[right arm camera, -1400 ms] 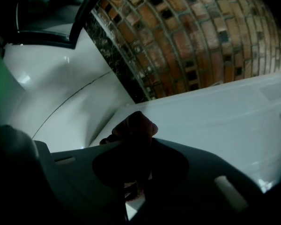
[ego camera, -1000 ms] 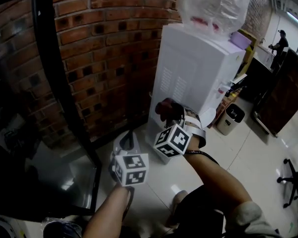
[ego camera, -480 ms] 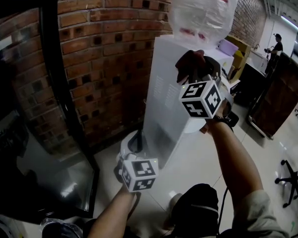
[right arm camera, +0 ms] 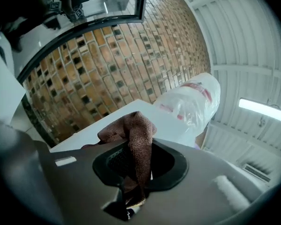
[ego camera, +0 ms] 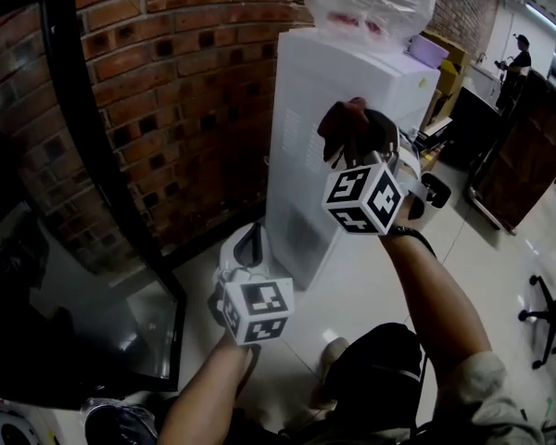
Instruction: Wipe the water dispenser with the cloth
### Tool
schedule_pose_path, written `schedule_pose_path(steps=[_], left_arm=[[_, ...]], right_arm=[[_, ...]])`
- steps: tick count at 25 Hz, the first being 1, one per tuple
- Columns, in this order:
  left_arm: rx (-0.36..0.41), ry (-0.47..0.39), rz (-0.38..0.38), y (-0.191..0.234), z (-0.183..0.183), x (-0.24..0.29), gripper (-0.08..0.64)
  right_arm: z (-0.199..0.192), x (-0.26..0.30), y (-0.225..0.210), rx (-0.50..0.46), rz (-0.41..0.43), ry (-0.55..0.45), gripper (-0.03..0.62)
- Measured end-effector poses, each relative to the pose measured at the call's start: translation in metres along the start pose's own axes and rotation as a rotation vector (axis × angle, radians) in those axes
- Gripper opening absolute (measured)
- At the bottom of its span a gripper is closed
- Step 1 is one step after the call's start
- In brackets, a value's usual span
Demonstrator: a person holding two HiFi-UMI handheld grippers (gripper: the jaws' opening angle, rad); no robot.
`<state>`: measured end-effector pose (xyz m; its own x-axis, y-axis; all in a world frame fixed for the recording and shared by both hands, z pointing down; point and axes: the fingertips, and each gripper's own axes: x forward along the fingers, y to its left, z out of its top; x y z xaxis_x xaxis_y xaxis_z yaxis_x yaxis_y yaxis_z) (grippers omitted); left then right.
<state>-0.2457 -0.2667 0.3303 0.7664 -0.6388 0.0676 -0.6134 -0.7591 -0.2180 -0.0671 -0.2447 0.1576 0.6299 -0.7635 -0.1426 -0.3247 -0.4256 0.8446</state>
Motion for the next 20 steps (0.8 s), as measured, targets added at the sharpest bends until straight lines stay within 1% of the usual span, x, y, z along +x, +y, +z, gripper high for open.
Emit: schedule_pose_path(steps=[5, 9, 15, 20], left_arm=[[0.0, 0.044, 0.005, 0.002, -0.021, 0.001, 0.0], [-0.002, 0.084, 0.009, 0.005, -0.046, 0.006, 0.0], [-0.013, 0.203, -0.033, -0.003, -0.103, 0.015, 0.0], [-0.012, 0.248, -0.048, -0.003, -0.123, 0.012, 0.0]], right_arm=[[-0.056, -0.011, 0.094, -0.073, 0.173, 0.097, 0.083], [-0.105, -0.021, 0.174, -0.146, 0.306, 0.197, 0.083], [-0.18, -0.041, 0.295, -0.282, 0.487, 0.365, 0.083], [-0.249, -0.067, 0.385, -0.374, 0.631, 0.509, 0.083]])
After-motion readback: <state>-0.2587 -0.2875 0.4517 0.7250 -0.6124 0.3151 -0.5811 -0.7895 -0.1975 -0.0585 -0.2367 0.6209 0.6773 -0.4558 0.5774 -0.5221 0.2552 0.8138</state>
